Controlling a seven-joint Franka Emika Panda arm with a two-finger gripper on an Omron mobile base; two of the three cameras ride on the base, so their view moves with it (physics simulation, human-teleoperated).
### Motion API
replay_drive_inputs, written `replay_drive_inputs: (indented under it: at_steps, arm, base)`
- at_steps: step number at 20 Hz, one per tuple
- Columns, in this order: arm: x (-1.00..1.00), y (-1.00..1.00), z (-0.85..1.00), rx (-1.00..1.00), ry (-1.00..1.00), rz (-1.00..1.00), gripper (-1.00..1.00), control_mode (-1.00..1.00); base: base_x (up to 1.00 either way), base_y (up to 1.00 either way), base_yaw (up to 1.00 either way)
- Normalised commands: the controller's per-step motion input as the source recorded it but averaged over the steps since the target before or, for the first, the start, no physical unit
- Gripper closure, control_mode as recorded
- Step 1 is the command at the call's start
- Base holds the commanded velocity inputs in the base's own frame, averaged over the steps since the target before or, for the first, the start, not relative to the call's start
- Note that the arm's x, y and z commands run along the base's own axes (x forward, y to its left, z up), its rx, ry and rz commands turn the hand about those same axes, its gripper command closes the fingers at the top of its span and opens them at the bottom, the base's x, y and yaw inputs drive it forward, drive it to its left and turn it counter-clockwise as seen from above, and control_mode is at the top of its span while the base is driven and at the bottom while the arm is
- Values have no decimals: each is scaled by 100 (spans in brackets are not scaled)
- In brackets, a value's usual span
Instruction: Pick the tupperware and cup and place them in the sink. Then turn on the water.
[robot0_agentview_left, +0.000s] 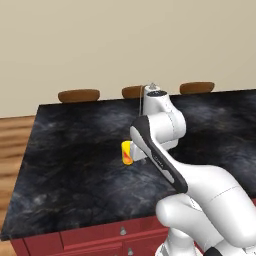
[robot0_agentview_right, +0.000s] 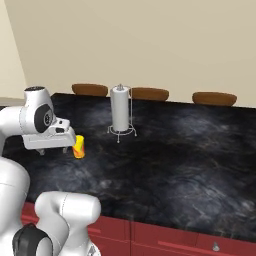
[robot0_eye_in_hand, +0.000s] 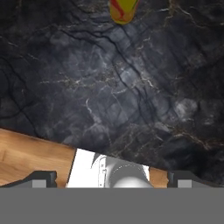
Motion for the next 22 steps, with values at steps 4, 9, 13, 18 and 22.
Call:
replay_drive_inputs:
  at_steps: [4,9,13,18,22]
  arm:
    - [38,-3,0,11,0,1,-100,-100]
    - [21,0,0,5,-1,0,-100,-100]
    - [22,0,16,0,-1,0,-100,-100]
    - [8,36,43,-8,0,-9,-100,-100]
    - [5,10,41,-5,0,-14,-100,-100]
  base:
    - [0,0,0]
    - [0,0,0]
    - [0,0,0]
    - [0,0,0]
    - [0,0,0]
